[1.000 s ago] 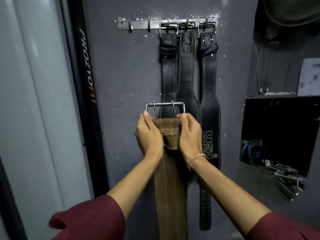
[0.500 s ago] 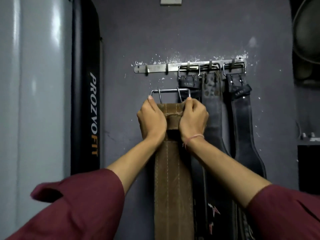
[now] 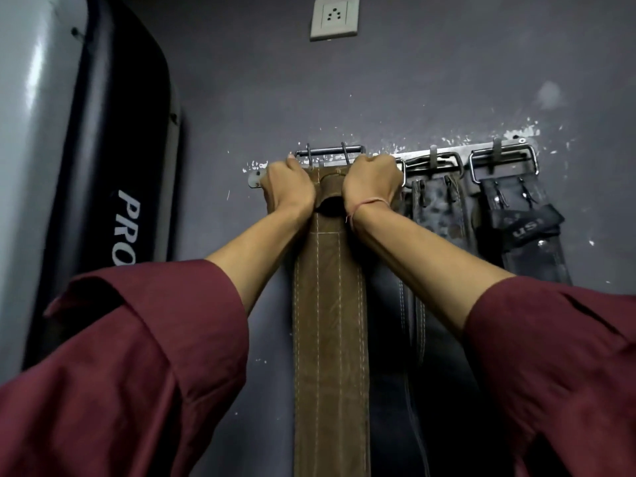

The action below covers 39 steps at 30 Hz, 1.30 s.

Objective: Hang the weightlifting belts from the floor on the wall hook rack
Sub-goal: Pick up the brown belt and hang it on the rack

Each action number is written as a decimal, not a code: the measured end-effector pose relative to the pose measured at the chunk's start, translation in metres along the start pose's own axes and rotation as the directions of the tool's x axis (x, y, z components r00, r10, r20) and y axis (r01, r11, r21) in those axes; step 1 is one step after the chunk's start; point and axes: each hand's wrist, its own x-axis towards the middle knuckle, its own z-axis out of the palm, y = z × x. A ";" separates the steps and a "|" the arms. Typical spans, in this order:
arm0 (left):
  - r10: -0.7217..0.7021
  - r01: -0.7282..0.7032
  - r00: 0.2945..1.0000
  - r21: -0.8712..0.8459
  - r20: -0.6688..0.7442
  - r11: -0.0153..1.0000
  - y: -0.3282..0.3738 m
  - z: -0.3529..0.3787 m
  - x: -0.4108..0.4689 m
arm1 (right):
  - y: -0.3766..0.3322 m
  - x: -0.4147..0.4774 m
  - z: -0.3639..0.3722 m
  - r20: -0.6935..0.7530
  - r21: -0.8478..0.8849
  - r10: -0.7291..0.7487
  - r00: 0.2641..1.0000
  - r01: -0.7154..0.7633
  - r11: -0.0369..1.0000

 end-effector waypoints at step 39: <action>-0.516 0.489 0.611 0.225 0.601 0.842 -0.232 -0.322 -0.493 | 0.214 -0.520 -0.212 0.490 -0.465 0.536 0.688 -0.314 0.828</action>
